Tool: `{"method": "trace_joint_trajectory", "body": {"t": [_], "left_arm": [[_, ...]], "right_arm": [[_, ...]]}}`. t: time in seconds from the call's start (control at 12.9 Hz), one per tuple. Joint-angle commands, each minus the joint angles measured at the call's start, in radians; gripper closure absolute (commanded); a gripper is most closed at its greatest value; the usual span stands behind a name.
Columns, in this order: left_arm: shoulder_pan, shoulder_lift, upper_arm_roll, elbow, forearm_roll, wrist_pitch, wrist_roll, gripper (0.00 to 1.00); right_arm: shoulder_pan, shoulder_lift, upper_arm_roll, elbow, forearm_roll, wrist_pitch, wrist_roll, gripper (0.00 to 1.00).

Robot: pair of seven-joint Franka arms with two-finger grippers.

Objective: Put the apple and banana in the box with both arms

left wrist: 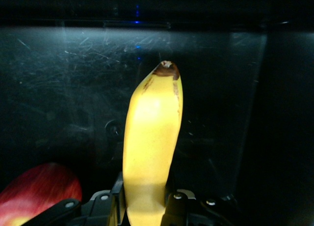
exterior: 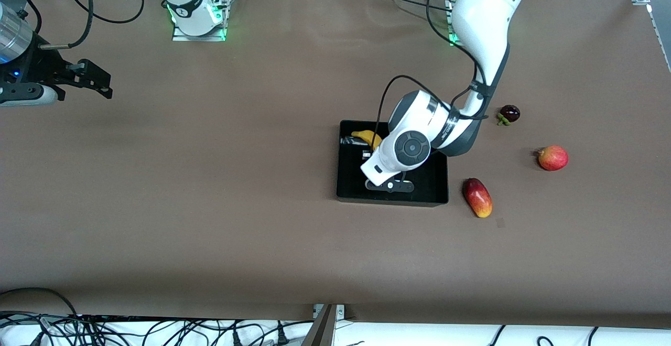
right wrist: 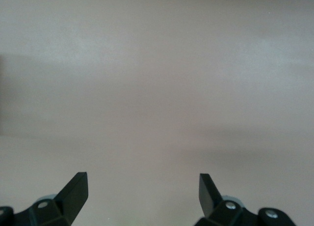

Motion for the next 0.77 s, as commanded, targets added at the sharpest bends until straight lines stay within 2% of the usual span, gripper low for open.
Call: {"method": "trace_joint_trajectory", "body": {"t": [0.0,0.08,0.31,0.46,0.7], "left_arm": [[-0.004,0.027,0.010,0.018,-0.013,0.006,0.002,0.63],[-0.004,0.035,0.010,0.018,-0.016,0.007,-0.005,0.01],[0.018,-0.007,0.010,0.021,-0.019,-0.020,-0.011,0.00],[0.048,-0.079,0.031,0.034,-0.014,-0.132,-0.007,0.00],[0.188,-0.245,0.045,0.036,0.036,-0.346,0.005,0.00]], "right_arm": [[-0.007,0.006,0.003,0.019,0.015,-0.008,0.006,0.00],[-0.007,0.006,0.003,0.019,0.015,-0.008,0.006,0.00],[-0.007,0.006,0.003,0.019,0.015,-0.010,0.006,0.00],[-0.007,0.006,0.003,0.019,0.015,-0.008,0.006,0.00],[-0.007,0.006,0.003,0.019,0.015,-0.010,0.006,0.00]]}}
